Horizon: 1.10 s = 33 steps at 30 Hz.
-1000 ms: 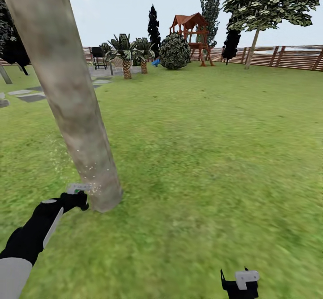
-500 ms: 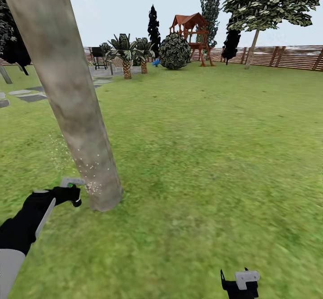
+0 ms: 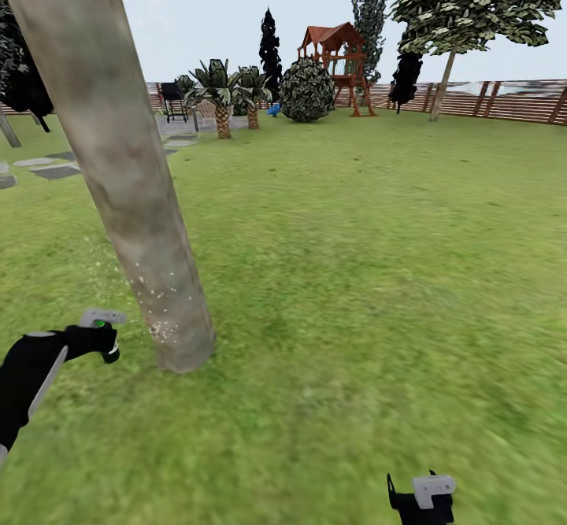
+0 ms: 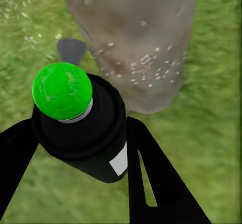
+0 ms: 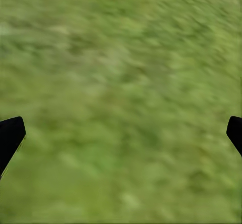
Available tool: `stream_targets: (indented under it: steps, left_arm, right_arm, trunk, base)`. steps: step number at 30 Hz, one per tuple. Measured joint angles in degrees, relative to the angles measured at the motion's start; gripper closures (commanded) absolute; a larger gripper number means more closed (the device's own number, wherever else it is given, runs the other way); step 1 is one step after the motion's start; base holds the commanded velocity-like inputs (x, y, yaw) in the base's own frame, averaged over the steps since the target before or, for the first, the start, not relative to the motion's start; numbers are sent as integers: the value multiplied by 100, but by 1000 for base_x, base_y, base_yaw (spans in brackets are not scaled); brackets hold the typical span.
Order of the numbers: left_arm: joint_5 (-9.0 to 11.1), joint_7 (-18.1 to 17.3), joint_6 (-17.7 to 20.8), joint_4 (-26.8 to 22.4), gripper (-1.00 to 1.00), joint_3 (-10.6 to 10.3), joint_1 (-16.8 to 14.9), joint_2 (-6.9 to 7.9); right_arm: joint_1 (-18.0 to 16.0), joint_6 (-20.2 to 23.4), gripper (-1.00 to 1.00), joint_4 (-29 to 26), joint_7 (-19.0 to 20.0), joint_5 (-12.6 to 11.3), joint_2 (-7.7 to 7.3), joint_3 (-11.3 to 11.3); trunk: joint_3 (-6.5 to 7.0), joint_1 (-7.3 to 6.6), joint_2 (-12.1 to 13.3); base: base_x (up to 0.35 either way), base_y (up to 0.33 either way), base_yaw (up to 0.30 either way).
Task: In the garden, pick up the pesticide atomizer on the floor and spray pesticide onto both trees until each tree trunk is fully covered.
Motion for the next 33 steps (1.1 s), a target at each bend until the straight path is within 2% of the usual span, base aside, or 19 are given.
stream_targets:
  steps: [5, 13, 14, 17, 19, 22, 25, 26, 28, 29, 30, 31, 33]
  left_arm:
    - [1, 6, 6, -27, 100, 14, -73, -16]
    - [-36, 41, -74, -15, 100, -2, 13, -21]
    - [40, 17, -83, -2, 100, -8, 30, -154]
    - [2, 34, -99, -12, 100, -11, 46, -590]
    - [-63, 43, -104, 35, 100, 8, 52, -729]
    - [-107, 48, -103, 102, 100, 77, 71, -617]
    - [-142, 69, -121, 359, 100, 140, 78, -248]
    - [-103, 84, -116, 370, 100, 135, 79, -234]
    - [-21, 308, -134, 384, 100, 122, 82, -509]
    - [-39, 439, -201, 404, 100, 125, 82, -716]
    - [-67, 748, -356, 505, 100, 125, 82, -884]
    - [-82, 1014, -518, 597, 100, 127, 80, -974]
    - [-22, 1328, -852, 873, 100, 127, 81, -1071]
  right_arm:
    - [-2, 0, -100, 0, 0, 0, 0, 0]
    - [-1, 0, -100, 0, 0, 0, 0, 0]
    - [-1, 0, -100, 0, 0, 0, 0, -1]
    - [-2, 0, -100, 0, 0, 0, 0, 0]
    - [-1, 0, -100, 0, 0, 0, 0, 0]
    - [-1, 0, -100, -2, 0, 0, -8, 0]
    - [-1, 0, -100, -2, 0, 0, -9, 0]
    - [-2, 0, -100, -1, 0, 0, -9, 0]
    - [0, 0, -100, 0, 0, 0, -9, 0]
    - [0, 0, -100, 0, 0, 0, -9, 0]
    - [1, 0, -100, 0, 0, 0, -9, 0]
    - [2, 0, -100, 0, 0, 0, -9, 0]
    - [-1, 0, -100, 0, 0, 0, -9, 0]
  trunk:
    - [0, 0, 0]
    - [0, 0, 0]
    - [0, 0, 0]
    - [0, 0, 0]
    - [0, 0, 0]
    - [0, 0, 0]
    - [0, 0, 0]
    - [0, 0, 0]
    - [0, 0, 0]
    - [0, 0, 0]
    - [0, 0, 0]
    - [0, 0, 0]
    - [0, 0, 0]
  base:
    - [285, 124, 0]
    - [27, 11, 0]
    - [0, 0, 0]
    - [0, 0, 0]
    - [0, 0, 0]
    - [0, 0, 0]
    - [0, 0, 0]
    - [0, -19, 0]
    - [0, -136, 0]
    - [43, -236, 0]
    - [81, -253, 0]
    - [112, -261, 0]
    - [143, -266, 0]
